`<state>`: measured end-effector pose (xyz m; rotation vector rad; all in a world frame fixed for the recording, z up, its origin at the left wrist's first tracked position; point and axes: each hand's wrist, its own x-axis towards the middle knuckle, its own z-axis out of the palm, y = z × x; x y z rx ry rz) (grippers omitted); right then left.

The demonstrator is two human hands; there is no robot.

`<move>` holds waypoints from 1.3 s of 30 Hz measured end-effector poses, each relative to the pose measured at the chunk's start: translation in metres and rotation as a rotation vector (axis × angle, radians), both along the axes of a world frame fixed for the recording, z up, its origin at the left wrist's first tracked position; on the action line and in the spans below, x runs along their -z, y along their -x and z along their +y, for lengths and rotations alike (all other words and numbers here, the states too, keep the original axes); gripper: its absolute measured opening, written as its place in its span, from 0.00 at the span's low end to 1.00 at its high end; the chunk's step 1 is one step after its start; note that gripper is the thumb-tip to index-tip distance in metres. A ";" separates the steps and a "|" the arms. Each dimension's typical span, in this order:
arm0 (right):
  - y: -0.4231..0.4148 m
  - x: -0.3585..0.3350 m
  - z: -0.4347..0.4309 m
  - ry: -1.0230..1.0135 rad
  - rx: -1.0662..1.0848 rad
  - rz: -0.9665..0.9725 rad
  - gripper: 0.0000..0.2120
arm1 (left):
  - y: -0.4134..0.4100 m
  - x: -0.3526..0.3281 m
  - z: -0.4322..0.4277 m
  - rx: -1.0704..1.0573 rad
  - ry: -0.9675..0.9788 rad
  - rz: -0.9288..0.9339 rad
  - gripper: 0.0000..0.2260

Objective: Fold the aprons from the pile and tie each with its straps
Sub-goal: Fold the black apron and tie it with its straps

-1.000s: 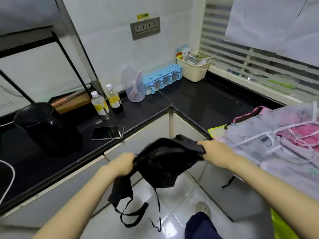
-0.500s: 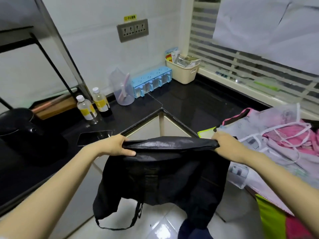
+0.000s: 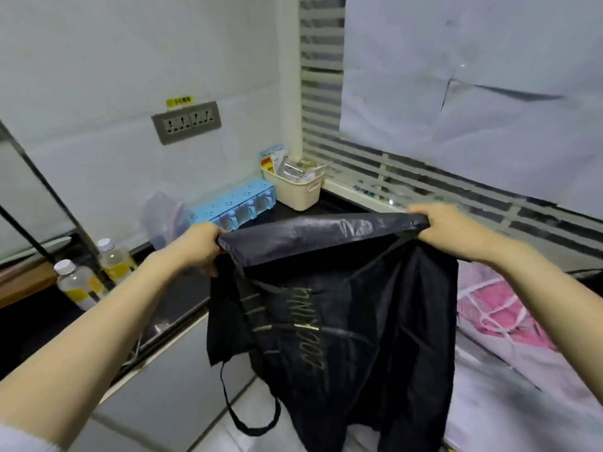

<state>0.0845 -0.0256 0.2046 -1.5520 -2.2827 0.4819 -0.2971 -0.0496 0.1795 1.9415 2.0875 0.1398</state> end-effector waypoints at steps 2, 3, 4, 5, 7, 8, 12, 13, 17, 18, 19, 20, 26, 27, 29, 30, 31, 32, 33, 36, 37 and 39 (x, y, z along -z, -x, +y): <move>-0.020 -0.017 0.024 0.017 0.014 0.029 0.04 | -0.017 -0.011 0.033 -0.040 -0.002 -0.130 0.10; -0.028 -0.024 0.033 0.072 -0.002 0.040 0.04 | -0.025 -0.015 0.046 -0.032 -0.011 -0.121 0.09; -0.036 -0.030 0.041 0.149 -0.019 0.034 0.06 | -0.034 -0.018 0.060 -0.023 -0.024 -0.100 0.08; -0.044 -0.036 0.050 0.227 -0.026 0.007 0.08 | -0.047 -0.021 0.076 -0.021 -0.052 -0.083 0.06; -0.060 -0.040 0.073 0.290 0.029 -0.087 0.11 | -0.069 -0.025 0.104 -0.009 -0.100 -0.105 0.07; -0.068 -0.040 0.088 0.243 0.088 -0.144 0.13 | -0.081 -0.027 0.118 -0.003 -0.116 -0.122 0.07; -0.090 -0.055 0.128 -0.149 0.400 -0.082 0.09 | -0.122 -0.051 0.163 0.042 -0.185 -0.186 0.11; -0.092 -0.062 0.134 -0.271 0.441 -0.023 0.09 | -0.128 -0.059 0.173 0.044 -0.220 -0.217 0.11; -0.099 -0.104 0.139 -0.684 0.539 0.124 0.12 | -0.152 -0.099 0.202 0.001 -0.422 -0.412 0.09; -0.099 -0.116 0.137 -0.753 0.551 0.144 0.13 | -0.158 -0.109 0.207 0.008 -0.495 -0.468 0.11; -0.100 -0.126 0.136 -0.817 0.552 0.171 0.13 | -0.162 -0.119 0.209 0.018 -0.567 -0.522 0.13; -0.101 -0.136 0.134 -0.883 0.546 0.199 0.14 | -0.166 -0.126 0.210 0.032 -0.637 -0.570 0.14; -0.108 -0.145 0.120 -1.070 0.457 0.241 0.15 | -0.173 -0.126 0.206 0.099 -0.825 -0.739 0.14; -0.107 -0.138 0.118 -1.064 0.437 0.221 0.15 | -0.170 -0.117 0.204 0.108 -0.805 -0.737 0.12; -0.106 -0.119 0.112 -1.023 0.385 0.173 0.14 | -0.161 -0.091 0.201 0.119 -0.735 -0.726 0.12; -0.106 -0.107 0.109 -0.987 0.360 0.149 0.14 | -0.156 -0.077 0.198 0.130 -0.691 -0.724 0.13; -0.105 -0.093 0.105 -0.941 0.338 0.127 0.14 | -0.152 -0.061 0.195 0.145 -0.644 -0.718 0.15; -0.104 -0.079 0.101 -0.890 0.314 0.101 0.13 | -0.149 -0.046 0.190 0.167 -0.603 -0.697 0.16; -0.104 -0.065 0.097 -0.837 0.283 0.074 0.12 | -0.145 -0.032 0.185 0.191 -0.566 -0.651 0.17; -0.100 -0.028 0.085 -0.639 0.182 -0.002 0.12 | -0.129 0.013 0.173 0.267 -0.435 -0.440 0.17; -0.099 -0.017 0.081 -0.551 0.158 -0.038 0.12 | -0.124 0.026 0.170 0.298 -0.388 -0.374 0.16; -0.095 0.004 0.072 -0.335 0.110 -0.150 0.12 | -0.117 0.049 0.161 0.368 -0.282 -0.262 0.17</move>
